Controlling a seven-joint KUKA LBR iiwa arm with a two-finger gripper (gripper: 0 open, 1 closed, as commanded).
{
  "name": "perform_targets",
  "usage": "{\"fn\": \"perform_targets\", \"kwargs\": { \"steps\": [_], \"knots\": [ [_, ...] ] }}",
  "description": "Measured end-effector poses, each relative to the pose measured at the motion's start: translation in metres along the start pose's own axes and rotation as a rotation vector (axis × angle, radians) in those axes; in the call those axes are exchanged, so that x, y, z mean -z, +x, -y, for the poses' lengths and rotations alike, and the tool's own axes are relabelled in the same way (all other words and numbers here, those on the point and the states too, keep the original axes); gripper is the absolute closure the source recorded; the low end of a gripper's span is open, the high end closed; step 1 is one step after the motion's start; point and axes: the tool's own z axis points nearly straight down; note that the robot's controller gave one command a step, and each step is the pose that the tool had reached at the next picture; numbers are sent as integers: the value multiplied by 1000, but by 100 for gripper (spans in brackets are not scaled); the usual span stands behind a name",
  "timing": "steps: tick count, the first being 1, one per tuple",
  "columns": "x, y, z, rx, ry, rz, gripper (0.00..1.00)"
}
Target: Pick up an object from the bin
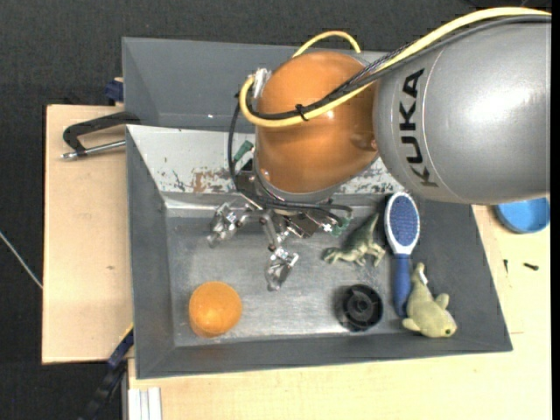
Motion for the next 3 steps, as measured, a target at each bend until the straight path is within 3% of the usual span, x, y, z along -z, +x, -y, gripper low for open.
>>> {"fn": "perform_targets", "kwargs": {
  "steps": [1,2,3],
  "knots": [
    [-100,-15,-44,200,-6,-10,0],
    [-156,-34,-30,733,-2,1,0],
    [-153,-36,-28,730,3,3,100]
  ]
}}
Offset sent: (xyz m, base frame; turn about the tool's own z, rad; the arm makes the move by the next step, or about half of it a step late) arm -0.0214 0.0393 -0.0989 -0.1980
